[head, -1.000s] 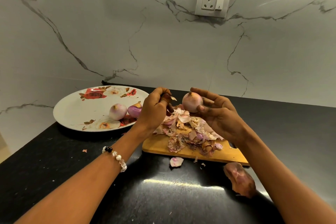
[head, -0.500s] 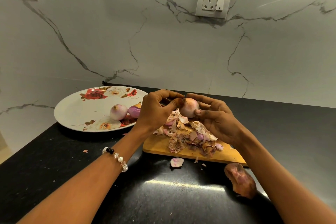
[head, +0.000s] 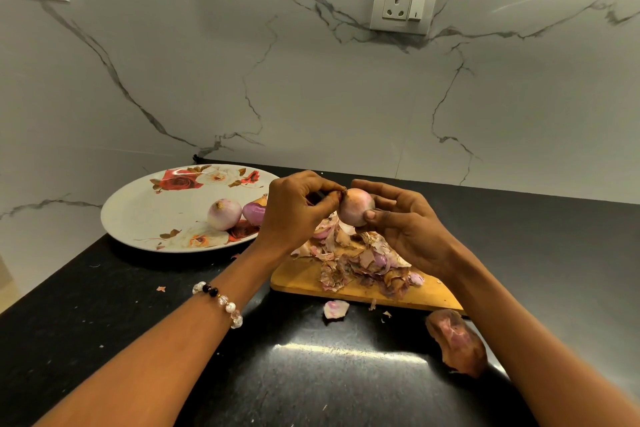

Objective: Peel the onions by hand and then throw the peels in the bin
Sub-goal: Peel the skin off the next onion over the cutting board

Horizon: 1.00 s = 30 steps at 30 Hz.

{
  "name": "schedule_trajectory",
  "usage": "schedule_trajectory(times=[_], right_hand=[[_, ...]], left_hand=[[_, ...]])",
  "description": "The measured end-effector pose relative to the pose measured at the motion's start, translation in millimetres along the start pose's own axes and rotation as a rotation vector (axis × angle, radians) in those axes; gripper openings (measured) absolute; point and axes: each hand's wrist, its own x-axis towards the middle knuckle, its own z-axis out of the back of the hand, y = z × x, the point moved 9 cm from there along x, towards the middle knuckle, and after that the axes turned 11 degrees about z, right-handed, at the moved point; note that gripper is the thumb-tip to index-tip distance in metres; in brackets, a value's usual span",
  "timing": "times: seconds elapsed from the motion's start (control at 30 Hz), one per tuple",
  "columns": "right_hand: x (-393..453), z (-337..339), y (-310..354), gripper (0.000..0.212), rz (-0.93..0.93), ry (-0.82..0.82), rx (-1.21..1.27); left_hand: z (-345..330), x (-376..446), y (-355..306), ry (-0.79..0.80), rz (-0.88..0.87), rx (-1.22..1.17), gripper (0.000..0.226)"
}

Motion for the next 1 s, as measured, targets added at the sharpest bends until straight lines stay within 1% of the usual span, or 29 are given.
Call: schedule_trajectory(times=[0.13, 0.37, 0.5, 0.67, 0.9, 1.0], right_hand=[[-0.5, -0.2, 0.5, 0.045, -0.001, -0.003, -0.009], [-0.5, -4.2, -1.1, 0.045, -0.005, -0.007, -0.013], [0.3, -6.6, -0.9, 0.045, 0.003, -0.005, -0.005], [1.2, -3.6, 0.7, 0.045, 0.011, -0.019, 0.037], [3.2, 0.0, 6.5, 0.05, 0.035, -0.038, 0.178], [3.1, 1.0, 6.7, 0.051, 0.04, -0.046, 0.21]], left_hand=[[-1.6, 0.2, 3.5, 0.006, 0.028, -0.015, 0.013], [-1.9, -3.5, 2.4, -0.031, 0.031, 0.047, 0.006], [-0.9, -4.6, -1.4, -0.052, 0.012, 0.1, 0.005], [-3.0, -4.0, -1.3, -0.041, 0.019, 0.108, 0.006], [4.3, -0.1, 12.3, -0.095, 0.146, 0.042, 0.004], [4.3, -0.5, 13.4, -0.082, 0.158, 0.01, 0.014]])
